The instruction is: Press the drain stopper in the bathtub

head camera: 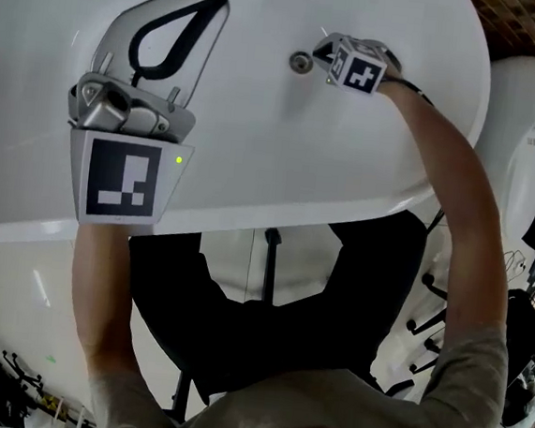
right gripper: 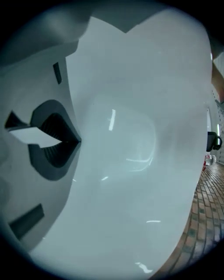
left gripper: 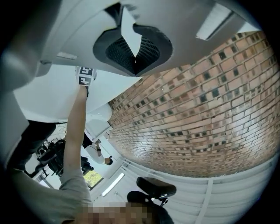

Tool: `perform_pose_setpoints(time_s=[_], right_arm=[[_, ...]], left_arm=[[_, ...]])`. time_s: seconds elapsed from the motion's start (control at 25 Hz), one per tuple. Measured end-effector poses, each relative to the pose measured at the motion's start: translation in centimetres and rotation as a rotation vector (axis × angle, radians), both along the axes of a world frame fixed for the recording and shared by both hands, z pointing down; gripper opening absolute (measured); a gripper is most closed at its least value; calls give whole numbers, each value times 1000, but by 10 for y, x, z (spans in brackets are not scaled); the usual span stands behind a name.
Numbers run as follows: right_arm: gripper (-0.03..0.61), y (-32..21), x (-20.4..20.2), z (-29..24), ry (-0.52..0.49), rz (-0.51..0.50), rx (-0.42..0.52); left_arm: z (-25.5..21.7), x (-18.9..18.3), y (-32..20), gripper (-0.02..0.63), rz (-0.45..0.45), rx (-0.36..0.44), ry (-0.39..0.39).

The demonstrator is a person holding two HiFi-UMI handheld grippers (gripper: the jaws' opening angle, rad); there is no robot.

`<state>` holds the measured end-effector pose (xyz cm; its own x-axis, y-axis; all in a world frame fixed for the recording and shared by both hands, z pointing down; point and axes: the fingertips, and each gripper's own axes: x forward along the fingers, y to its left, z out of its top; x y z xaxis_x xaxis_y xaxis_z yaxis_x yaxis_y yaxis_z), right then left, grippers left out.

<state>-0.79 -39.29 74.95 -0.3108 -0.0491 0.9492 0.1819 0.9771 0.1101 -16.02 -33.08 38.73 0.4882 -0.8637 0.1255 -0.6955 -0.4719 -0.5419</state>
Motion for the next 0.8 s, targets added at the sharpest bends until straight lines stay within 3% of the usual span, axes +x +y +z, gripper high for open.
perform_pose_setpoints(time_s=[0.16,0.24,0.56,0.8], right_arm=[[0,-15,7,53,55,-10,-8],[0,-18,0,74,65,-8,-8],[0,-11,1,132,132,-49,18],[5,-6,10,150,132,-10,18]], left_arm=[[7,19,0,9,29,53,-172],[6,22,2,9,39,74,-223],[17,29,2,9,40,109,-346],[21,35,3,9,48,111,-387]])
